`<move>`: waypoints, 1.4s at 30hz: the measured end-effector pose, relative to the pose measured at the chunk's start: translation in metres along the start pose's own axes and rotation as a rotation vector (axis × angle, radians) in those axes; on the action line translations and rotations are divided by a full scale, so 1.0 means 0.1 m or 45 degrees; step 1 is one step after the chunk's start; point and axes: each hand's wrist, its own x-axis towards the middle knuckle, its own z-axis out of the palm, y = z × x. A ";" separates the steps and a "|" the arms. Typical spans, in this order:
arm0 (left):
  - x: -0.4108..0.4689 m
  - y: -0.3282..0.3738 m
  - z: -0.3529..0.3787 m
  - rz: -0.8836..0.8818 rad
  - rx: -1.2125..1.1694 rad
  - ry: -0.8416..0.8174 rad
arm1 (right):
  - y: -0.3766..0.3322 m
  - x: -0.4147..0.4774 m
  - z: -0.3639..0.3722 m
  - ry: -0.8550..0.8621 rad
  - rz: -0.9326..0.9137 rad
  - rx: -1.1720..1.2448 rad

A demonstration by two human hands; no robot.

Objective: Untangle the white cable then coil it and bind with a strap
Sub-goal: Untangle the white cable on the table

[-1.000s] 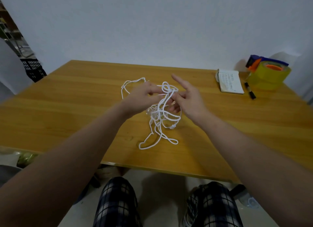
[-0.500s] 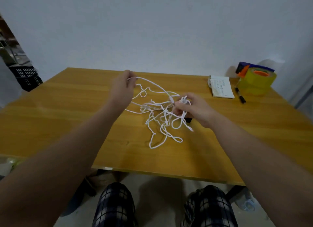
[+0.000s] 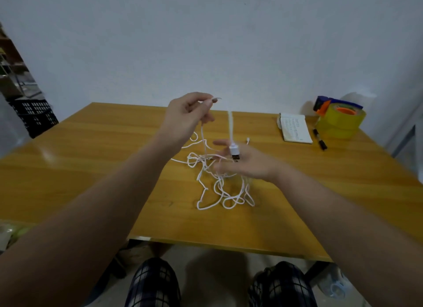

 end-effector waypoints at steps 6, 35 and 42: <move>-0.05 0.05 -0.08 -0.283 -0.328 -0.046 | 0.16 0.20 0.15 0.513 0.008 0.129; -0.04 -0.27 0.26 -0.395 0.436 -0.478 | -0.23 -0.03 -0.24 0.544 -0.190 0.186; 0.08 -0.37 0.31 -0.392 0.078 -0.065 | -0.04 -0.03 -0.27 0.605 -0.153 -0.018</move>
